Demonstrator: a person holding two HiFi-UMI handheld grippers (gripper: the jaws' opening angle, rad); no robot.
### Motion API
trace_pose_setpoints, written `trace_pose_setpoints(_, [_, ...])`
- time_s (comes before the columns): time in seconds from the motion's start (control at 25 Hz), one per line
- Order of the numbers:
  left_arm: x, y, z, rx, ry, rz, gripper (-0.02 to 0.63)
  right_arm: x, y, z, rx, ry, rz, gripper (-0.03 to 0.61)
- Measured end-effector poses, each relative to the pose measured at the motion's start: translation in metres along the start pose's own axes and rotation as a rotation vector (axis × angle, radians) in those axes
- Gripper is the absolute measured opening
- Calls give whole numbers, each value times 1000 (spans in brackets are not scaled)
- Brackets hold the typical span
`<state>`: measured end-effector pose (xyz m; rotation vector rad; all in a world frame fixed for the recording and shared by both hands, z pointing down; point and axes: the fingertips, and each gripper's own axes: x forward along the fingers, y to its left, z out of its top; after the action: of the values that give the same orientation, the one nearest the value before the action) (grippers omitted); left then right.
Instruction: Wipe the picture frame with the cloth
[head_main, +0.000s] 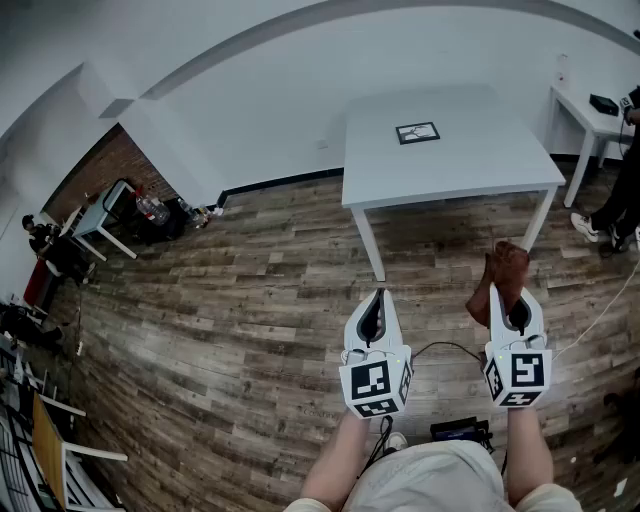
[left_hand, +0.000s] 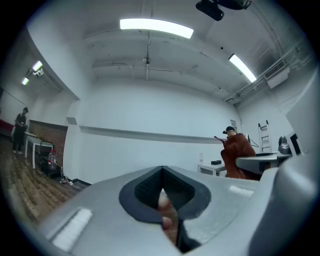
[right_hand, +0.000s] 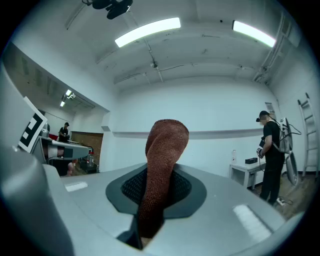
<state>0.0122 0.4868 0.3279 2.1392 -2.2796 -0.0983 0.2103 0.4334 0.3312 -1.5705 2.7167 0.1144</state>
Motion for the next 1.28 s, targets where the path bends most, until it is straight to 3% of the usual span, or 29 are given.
trace_pose_setpoints(0.64, [-2,-4,2,15,6,15,2,-1,-4,-3,14,5,10,83])
trace_pose_setpoints(1.28, [42,-78,-16,45,27,8,2,9,-84,-34,37,52,39,89])
